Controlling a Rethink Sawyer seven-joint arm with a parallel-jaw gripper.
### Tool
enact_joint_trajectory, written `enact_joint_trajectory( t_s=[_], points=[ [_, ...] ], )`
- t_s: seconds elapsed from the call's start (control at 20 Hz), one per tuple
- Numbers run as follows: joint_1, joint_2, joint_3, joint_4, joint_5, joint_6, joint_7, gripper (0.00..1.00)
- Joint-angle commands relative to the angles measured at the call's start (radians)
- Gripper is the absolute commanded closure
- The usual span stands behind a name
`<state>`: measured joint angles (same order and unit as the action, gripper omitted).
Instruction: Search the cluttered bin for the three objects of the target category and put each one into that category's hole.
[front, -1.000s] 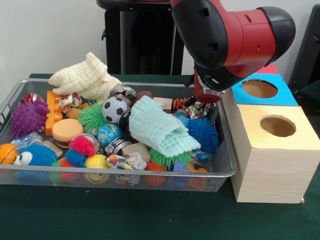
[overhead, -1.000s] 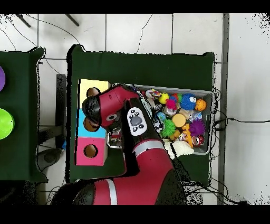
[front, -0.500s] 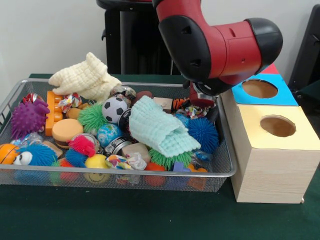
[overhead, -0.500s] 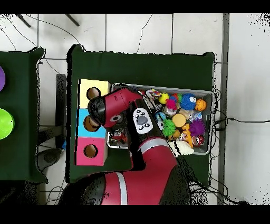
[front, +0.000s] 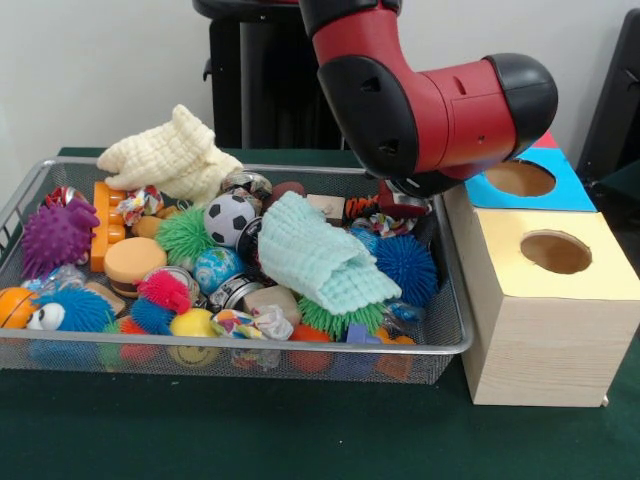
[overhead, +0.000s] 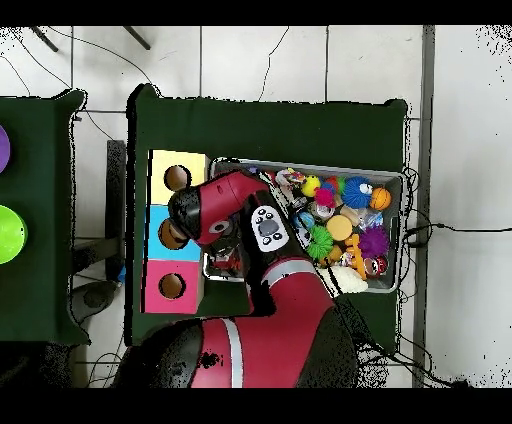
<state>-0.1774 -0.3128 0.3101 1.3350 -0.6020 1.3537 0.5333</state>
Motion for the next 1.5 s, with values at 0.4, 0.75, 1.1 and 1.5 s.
enact_joint_trajectory(
  t_s=[0.4, 0.75, 1.1, 1.5],
  points=[
    [-0.04, 0.09, 0.045, 0.022, -0.035, -0.148, 0.004, 0.0],
    [-0.087, 0.107, 0.084, 0.049, 0.013, -0.224, 0.004, 0.0],
    [-0.143, 0.125, 0.131, 0.096, 0.073, -0.302, 0.009, 0.0],
    [-0.123, 0.151, 0.114, 0.081, 0.073, -0.278, 0.038, 0.0]
  ],
)
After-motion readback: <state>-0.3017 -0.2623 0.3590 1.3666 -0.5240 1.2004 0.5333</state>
